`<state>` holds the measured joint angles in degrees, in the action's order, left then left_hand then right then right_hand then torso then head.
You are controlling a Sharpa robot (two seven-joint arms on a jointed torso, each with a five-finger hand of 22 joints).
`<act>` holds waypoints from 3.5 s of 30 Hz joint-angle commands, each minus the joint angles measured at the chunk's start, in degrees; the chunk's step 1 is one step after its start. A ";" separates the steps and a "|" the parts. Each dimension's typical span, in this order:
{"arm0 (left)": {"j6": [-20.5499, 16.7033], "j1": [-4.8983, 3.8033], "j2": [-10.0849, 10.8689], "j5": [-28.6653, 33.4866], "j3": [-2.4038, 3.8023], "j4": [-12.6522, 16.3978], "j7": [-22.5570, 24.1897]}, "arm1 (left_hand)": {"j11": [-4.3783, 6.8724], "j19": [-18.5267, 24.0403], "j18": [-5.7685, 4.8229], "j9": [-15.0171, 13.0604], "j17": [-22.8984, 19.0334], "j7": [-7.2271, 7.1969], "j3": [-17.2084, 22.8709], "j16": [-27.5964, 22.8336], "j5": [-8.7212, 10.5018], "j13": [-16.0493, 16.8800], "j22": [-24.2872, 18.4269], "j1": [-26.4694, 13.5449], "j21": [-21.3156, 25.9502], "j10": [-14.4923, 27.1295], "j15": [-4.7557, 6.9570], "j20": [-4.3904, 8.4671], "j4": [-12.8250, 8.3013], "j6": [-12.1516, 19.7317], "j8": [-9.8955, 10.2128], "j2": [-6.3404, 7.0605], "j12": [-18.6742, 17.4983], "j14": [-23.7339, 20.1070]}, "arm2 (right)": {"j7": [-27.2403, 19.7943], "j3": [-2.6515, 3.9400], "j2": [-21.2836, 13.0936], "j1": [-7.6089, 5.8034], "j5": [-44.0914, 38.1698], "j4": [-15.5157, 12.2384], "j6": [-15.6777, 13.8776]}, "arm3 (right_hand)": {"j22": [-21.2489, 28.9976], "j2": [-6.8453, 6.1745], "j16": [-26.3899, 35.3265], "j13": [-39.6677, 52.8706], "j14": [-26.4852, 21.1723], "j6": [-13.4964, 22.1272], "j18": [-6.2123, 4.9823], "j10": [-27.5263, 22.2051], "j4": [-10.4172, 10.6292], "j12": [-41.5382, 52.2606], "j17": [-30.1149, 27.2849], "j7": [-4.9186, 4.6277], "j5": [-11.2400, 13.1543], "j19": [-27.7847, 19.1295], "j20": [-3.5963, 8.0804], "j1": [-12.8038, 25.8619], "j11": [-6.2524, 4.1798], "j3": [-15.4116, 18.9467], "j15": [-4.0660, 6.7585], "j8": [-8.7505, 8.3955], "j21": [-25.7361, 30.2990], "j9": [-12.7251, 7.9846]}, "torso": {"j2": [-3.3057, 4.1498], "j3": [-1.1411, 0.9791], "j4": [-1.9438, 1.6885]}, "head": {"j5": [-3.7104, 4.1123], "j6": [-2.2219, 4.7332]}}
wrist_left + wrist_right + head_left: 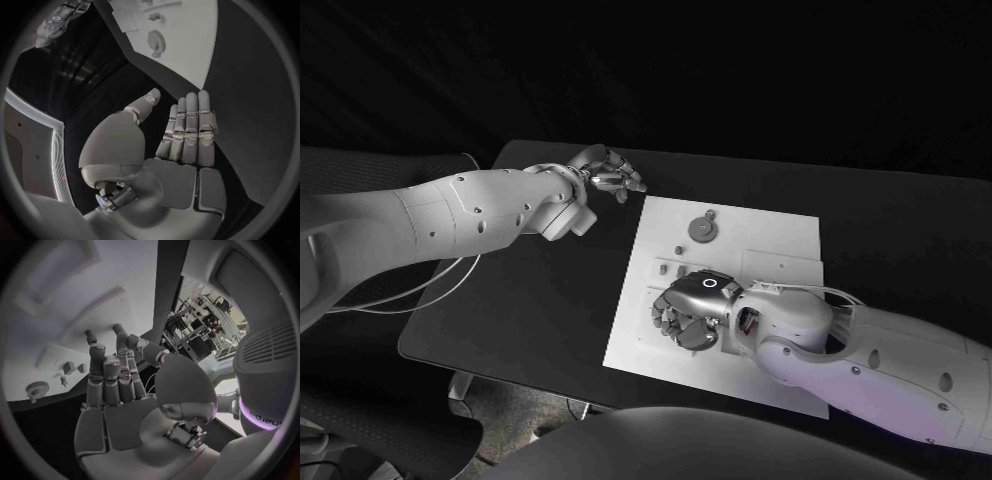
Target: Assemble the parts on the task board
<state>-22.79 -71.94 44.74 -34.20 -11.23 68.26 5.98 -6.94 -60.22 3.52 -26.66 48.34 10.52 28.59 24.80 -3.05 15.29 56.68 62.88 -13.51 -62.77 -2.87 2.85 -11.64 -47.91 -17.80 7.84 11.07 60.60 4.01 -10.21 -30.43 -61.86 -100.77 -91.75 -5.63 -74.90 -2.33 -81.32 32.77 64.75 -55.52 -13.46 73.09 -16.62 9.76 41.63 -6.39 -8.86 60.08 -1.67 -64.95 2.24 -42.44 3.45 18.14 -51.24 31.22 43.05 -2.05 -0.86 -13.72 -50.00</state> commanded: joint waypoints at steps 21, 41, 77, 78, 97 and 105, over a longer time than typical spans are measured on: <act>0.48 -0.03 -0.13 -0.12 0.04 0.04 0.30 | -0.35 -0.43 0.66 0.10 0.16 0.06 -0.18 -0.42 -0.09 -0.08 0.12 0.32 0.26 -0.03 0.00 -0.05 0.20 0.30 -0.32 -0.34 -0.23 0.29 | -0.38 -0.10 0.59 0.23 -0.29 0.22 1.38 | -0.60 0.64 0.40 -0.04 -0.14 -1.37 -1.54 0.48 0.11 -0.28 0.02 -0.83 -0.24 0.03 0.47 -0.05 0.02 -0.35 0.39 0.21 0.01 0.84 | 0.01 -0.02 -0.01 | -0.02 0.00; 0.50 -0.03 -0.08 -0.12 0.04 0.04 0.27 | -0.36 -0.43 0.66 0.12 0.27 0.06 -0.19 -0.53 -0.09 -0.08 0.15 0.32 0.31 -0.04 0.00 -0.06 0.21 0.31 -0.35 -0.35 -0.27 0.32 | -0.29 -0.10 0.86 0.39 -0.61 1.14 1.72 | -0.59 0.65 0.42 -0.03 -0.14 -1.35 -1.54 0.49 0.09 -0.37 0.03 -0.84 -0.23 0.03 0.47 -0.05 0.02 -0.36 0.39 0.17 0.03 0.86 | 0.01 -0.03 0.01 | -0.12 0.00; 0.56 -0.03 -0.07 -0.14 0.03 -0.08 -0.02 | -0.38 -0.44 0.65 0.17 0.43 0.07 -0.23 -0.70 -0.08 -0.08 0.20 0.29 0.38 -0.03 -0.01 -0.06 0.23 0.34 -0.38 -0.30 -0.36 0.36 | -0.45 -0.12 0.42 0.67 1.12 2.48 -0.46 | -0.40 -5.61 0.33 -0.01 -0.94 9.29 -1.54 -2.54 0.35 -3.27 0.53 -1.72 -0.05 -0.26 0.37 2.67 1.35 8.37 -0.83 -5.47 0.50 -1.60 | 0.00 -0.06 -0.01 | -0.02 0.00; 0.55 -0.03 -0.06 -0.14 0.03 -0.09 -0.02 | -0.38 -0.44 0.65 0.17 0.44 0.07 -0.23 -0.71 -0.08 -0.08 0.20 0.29 0.39 -0.02 -0.01 -0.06 0.23 0.34 -0.38 -0.30 -0.36 0.36 | -0.42 -0.12 0.36 0.67 1.12 2.44 -0.71 | -0.38 -5.75 0.32 0.01 -0.95 9.73 -1.54 -2.52 0.39 -3.31 0.55 -1.71 -0.04 -0.24 0.37 2.65 1.35 8.56 -0.84 -5.63 0.53 -1.74 | -0.01 -0.07 0.01 | -0.04 0.00; 0.56 0.00 0.04 -0.14 0.03 -0.37 0.01 | -0.39 -0.45 0.66 0.19 0.52 0.07 -0.22 -0.79 -0.09 -0.08 0.23 0.30 0.42 -0.01 -0.01 -0.06 0.24 0.35 -0.40 -0.31 -0.40 0.38 | -1.86 2.22 -4.37 0.32 4.89 -1.69 -5.15 | -0.34 -5.70 0.08 0.42 -0.41 10.61 -1.54 -1.49 0.49 -3.00 0.67 -1.85 -0.79 0.37 0.58 1.84 0.98 8.88 -0.47 -5.55 0.43 -2.14 | -0.04 -0.05 0.05 | 0.64 0.00; 0.52 0.00 0.14 -0.14 0.02 -0.65 0.00 | -0.38 -0.46 0.66 0.19 0.55 0.07 -0.22 -0.81 -0.09 -0.08 0.24 0.30 0.43 -0.03 -0.01 -0.06 0.24 0.34 -0.41 -0.31 -0.40 0.40 | -4.43 5.86 -9.86 -3.35 21.46 -2.42 -4.80 | -0.27 -5.55 0.46 0.29 -0.90 9.64 -1.54 -2.97 1.02 -3.94 0.59 -2.85 -0.28 -0.22 0.34 2.77 1.58 9.32 -1.03 -4.67 0.86 -2.08 | -0.06 -0.02 0.06 | 1.96 1.24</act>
<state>-22.68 -71.92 44.91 -34.23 -11.23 67.52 5.69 -6.93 -60.31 3.52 -26.54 48.83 10.51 28.59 24.36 -3.05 15.29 56.83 62.88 -13.28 -62.76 -2.87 2.94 -11.64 -47.91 -18.03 7.84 10.86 60.59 1.58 -4.25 -39.84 -65.09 -87.48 -93.99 -10.22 -74.92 -7.92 -81.10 33.14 63.94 -45.90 -14.20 70.62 -15.64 5.98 42.23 -8.80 -9.32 60.21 -1.32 -62.83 3.90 -33.44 2.77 13.29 -50.58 29.18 43.01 -2.09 -0.82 -12.21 -49.22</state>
